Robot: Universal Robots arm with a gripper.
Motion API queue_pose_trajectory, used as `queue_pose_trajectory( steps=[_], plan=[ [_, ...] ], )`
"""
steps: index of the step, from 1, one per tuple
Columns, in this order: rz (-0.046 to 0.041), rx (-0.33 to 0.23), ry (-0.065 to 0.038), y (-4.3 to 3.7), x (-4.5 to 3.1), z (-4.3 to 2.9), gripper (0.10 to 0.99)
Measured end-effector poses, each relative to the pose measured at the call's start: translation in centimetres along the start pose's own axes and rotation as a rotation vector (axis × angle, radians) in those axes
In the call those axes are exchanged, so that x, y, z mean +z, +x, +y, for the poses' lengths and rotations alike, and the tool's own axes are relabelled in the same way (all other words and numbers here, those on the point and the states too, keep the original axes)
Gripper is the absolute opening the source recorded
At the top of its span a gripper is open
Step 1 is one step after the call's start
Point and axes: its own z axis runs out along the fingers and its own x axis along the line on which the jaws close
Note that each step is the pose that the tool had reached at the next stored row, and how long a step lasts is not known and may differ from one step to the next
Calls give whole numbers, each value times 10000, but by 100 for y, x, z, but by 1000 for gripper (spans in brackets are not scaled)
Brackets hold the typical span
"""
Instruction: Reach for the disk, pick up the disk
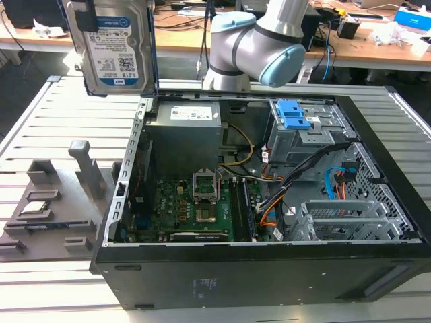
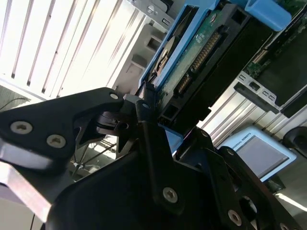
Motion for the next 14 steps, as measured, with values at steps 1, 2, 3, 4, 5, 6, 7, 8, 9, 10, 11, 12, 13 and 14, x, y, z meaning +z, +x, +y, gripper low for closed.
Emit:
queue_pose_trajectory(
  steps=[1, 2, 3, 4, 5, 6, 7, 8, 9, 10, 11, 12, 13, 14],
  plan=[
    [0, 0, 0, 1, -1, -29, 369],
    [-1, 0, 0, 4, -3, -90, 369],
    [-1, -1, 0, 6, -4, -135, 369],
    [-1, -1, 1, 7, -5, -169, 369],
    [-1, 1, 0, 10, -9, -254, 369],
    [-1, -1, 0, 12, -10, -306, 369],
    [0, 0, 0, 15, -13, -366, 369],
    [-1, 0, 0, 16, -14, -395, 369],
    [0, 0, 0, 19, -16, -470, 369],
    [-1, -2, 1, 21, -18, -525, 369],
    [-1, 0, 0, 22, -19, -550, 369],
    [-1, 0, 1, 23, -20, -581, 369],
    [-2, 0, 1, 25, -21, -633, 369],
    [-1, -2, 0, 28, -24, -683, 369]
  ],
)
